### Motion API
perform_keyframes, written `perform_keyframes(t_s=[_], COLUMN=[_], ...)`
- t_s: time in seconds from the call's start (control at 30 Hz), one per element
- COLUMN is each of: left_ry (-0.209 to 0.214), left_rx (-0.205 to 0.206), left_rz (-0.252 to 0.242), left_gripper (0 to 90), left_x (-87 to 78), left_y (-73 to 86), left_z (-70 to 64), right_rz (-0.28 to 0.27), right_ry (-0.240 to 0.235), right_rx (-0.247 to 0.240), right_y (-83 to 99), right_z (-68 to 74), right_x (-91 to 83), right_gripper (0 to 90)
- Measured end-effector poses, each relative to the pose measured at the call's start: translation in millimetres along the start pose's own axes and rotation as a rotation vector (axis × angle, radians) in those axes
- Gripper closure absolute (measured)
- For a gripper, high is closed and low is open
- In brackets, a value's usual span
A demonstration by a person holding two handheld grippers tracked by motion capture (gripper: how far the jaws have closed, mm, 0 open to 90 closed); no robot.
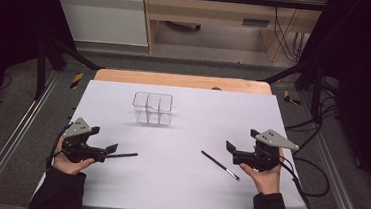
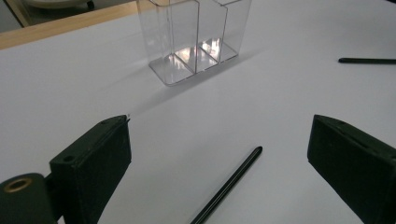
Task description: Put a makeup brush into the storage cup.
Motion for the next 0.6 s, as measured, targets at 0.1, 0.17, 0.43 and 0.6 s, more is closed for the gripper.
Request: perform_keyframes(t_s=[0.1, 0.17, 0.43, 0.6], left_ry=[0.007, 0.012, 0.03, 0.036], left_rx=[0.01, 0.027, 0.049, 0.07], left_rz=[0.029, 0.057, 0.125, 0.179], left_gripper=[6.4, 6.7, 9.5, 12.7], left_x=[3.8, 6.6, 17.2, 24.6], left_y=[3.7, 6.3, 16.3, 23.2], left_z=[0.1, -0.4, -0.3, -0.4], right_rz=[-0.002, 0.0, 0.016, 0.024], right_ry=[0.0, 0.002, -0.008, -0.012], right_rx=[0.0, 0.0, -0.003, -0.007], right_y=[-0.2, 0.1, 3.0, 4.1], right_z=[0.7, 0.8, 4.5, 5.9], right_x=[-0.6, -1.1, 2.5, 4.2], right_gripper=[5.7, 5.7, 5.6, 5.6])
Point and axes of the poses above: each handheld gripper's, and its own axes: x roughly forward along the jaws, y roughly out of its underside, z roughly to its left, the point moved 4 cm from there along x, roughly forward along the jaws
